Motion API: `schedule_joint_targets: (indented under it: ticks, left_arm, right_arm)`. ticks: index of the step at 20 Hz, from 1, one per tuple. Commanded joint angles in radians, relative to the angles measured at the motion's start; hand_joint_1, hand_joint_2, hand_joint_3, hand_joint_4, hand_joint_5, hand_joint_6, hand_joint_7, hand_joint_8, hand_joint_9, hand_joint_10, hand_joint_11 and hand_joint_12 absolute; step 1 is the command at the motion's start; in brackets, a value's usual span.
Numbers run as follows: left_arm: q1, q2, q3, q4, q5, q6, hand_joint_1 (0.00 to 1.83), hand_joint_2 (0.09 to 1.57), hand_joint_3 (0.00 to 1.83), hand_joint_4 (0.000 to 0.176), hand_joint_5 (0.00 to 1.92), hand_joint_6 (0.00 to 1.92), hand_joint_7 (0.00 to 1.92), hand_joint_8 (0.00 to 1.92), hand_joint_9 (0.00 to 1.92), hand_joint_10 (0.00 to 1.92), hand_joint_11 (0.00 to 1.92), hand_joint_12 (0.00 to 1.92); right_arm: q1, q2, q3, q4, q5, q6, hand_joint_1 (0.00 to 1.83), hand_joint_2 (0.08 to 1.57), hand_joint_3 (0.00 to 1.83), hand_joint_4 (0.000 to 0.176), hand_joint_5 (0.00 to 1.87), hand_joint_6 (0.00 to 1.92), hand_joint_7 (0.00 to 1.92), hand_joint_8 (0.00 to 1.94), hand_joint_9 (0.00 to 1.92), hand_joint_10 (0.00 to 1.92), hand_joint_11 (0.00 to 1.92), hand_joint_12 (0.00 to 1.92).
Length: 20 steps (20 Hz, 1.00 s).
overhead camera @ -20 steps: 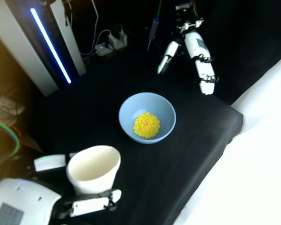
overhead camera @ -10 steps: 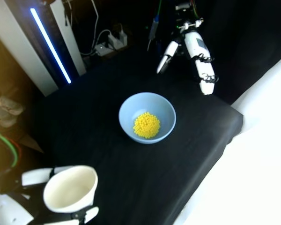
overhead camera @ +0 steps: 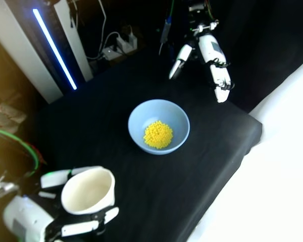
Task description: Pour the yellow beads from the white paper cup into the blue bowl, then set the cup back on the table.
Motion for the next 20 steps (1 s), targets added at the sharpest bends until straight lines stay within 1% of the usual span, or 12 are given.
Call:
schedule_joint_targets:
  ticks: [1,5,8,10,11,12,15,16,17,18,19,20]
  left_arm:
    - [-0.004,-0.003,0.002,-0.016,-0.119,-0.006,0.54,0.87,0.0,0.0,0.02,0.0,0.2,0.0,0.22,0.0,0.0,0.61]
    - [-0.004,-0.012,0.004,-0.016,-0.117,-0.007,0.59,0.86,0.0,0.012,0.04,0.0,0.25,0.01,0.25,0.01,0.0,0.58]
    - [-0.003,-0.013,0.005,-0.016,-0.116,-0.007,0.57,0.85,0.0,0.0,0.05,0.0,0.23,0.0,0.25,0.0,0.0,0.6]
    - [-0.003,-0.015,0.005,-0.016,-0.118,-0.007,0.57,0.85,0.0,0.0,0.05,0.0,0.24,0.0,0.26,0.01,0.0,0.61]
    - [-0.002,-0.016,0.005,-0.016,-0.12,-0.01,0.58,0.86,0.0,0.008,0.04,0.0,0.27,0.01,0.27,0.0,0.0,0.56]
    - [0.001,-0.018,0.005,-0.016,-0.125,-0.013,0.56,0.85,0.0,0.011,0.04,0.0,0.28,0.01,0.28,0.01,0.0,0.57]
    - [0.001,-0.018,0.003,-0.014,-0.134,-0.017,0.56,0.84,0.0,0.0,0.03,0.0,0.26,0.0,0.27,0.0,0.0,0.6]
    - [0.0,-0.017,0.003,-0.012,-0.133,-0.018,0.57,0.86,0.01,0.0,0.04,0.0,0.22,0.01,0.25,0.01,0.0,0.6]
    - [0.0,-0.016,0.004,-0.011,-0.133,-0.02,0.57,0.86,0.01,0.0,0.04,0.0,0.22,0.01,0.25,0.01,0.0,0.6]
    - [0.001,-0.016,0.003,-0.01,-0.134,-0.021,0.57,0.87,0.0,0.0,0.03,0.0,0.25,0.01,0.27,0.01,0.0,0.62]
    - [0.001,-0.016,0.003,-0.01,-0.135,-0.022,0.57,0.86,0.0,0.0,0.02,0.0,0.26,0.01,0.27,0.0,0.0,0.62]
    - [0.002,-0.017,0.003,-0.01,-0.136,-0.024,0.56,0.85,0.0,0.0,0.02,0.0,0.23,0.0,0.26,0.0,0.0,0.66]
  right_arm:
    - [0.001,0.004,0.006,0.023,0.134,0.017,1.06,1.05,0.0,0.171,1.13,0.73,0.1,0.0,0.0,0.0,0.0,0.0]
    - [-0.013,-0.017,0.007,0.026,0.133,0.02,1.06,1.04,0.0,0.176,1.14,0.71,0.07,0.0,0.0,0.0,0.0,0.0]
    - [-0.022,-0.022,0.01,0.013,0.116,0.02,1.08,1.04,0.0,0.16,1.15,0.69,0.07,0.0,0.0,0.0,0.0,0.0]
    - [-0.027,-0.021,0.015,-0.017,0.09,0.02,1.08,1.04,0.0,0.158,1.16,0.68,0.06,0.0,0.0,0.0,0.0,0.0]
    - [-0.028,-0.02,0.017,-0.031,0.072,0.02,1.08,1.04,0.0,0.159,1.16,0.68,0.06,0.0,0.0,0.0,0.0,0.0]
    - [-0.031,-0.021,0.021,-0.037,0.063,0.02,1.09,1.02,0.0,0.175,1.21,0.58,0.07,0.0,0.0,0.0,0.0,0.0]
    - [-0.033,-0.021,0.023,-0.045,0.057,0.02,1.09,1.0,0.0,0.176,1.25,0.5,0.06,0.0,0.0,0.0,0.0,0.0]
    - [-0.033,-0.021,0.024,-0.051,0.055,0.02,0.88,0.76,0.0,0.145,0.66,0.03,0.0,0.0,0.0,0.0,0.0,0.0]
    - [-0.033,-0.021,0.024,-0.054,0.053,0.02,0.88,0.76,0.0,0.145,0.66,0.03,0.0,0.0,0.0,0.0,0.0,0.0]
    - [-0.033,-0.02,0.024,-0.06,0.05,0.02,0.85,0.71,0.0,0.165,0.56,0.01,0.0,0.0,0.0,0.0,0.0,0.0]
    - [-0.033,-0.018,0.024,-0.067,0.046,0.02,0.8,0.62,0.0,0.174,0.4,0.0,0.0,0.0,0.0,0.0,0.0,0.0]
    - [-0.033,-0.017,0.024,-0.072,0.042,0.02,0.86,0.57,0.0,0.176,0.23,0.0,0.0,0.0,0.0,0.0,0.0,0.0]
